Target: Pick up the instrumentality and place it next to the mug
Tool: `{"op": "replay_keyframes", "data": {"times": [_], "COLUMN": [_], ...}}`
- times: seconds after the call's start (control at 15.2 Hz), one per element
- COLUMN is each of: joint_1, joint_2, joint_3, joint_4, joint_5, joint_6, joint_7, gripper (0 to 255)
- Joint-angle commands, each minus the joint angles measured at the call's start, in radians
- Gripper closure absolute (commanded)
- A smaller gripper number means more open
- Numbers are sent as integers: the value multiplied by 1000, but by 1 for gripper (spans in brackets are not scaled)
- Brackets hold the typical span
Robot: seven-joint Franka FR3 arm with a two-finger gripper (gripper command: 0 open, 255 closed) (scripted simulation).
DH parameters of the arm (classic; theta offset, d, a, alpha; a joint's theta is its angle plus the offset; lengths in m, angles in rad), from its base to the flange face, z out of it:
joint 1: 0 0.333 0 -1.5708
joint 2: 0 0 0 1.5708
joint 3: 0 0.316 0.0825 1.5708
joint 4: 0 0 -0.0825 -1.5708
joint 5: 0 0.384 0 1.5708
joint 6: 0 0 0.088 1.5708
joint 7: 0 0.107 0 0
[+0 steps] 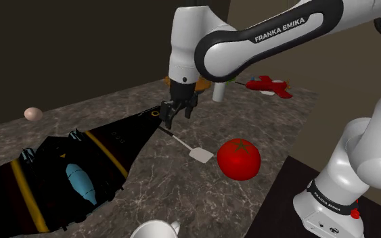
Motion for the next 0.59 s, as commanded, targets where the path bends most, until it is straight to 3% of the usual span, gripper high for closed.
{"op": "replay_keyframes", "data": {"times": [0.0,0.2,0.53], "joint_1": [-10,-25,-25], "joint_2": [-2,16,64], "joint_3": [-10,-25,-27], "joint_4": [-73,-142,-159], "joint_5": [-12,-36,-61], "joint_6": [94,207,269], "joint_7": [-14,-28,-10], "gripper": [0,0,0]}}
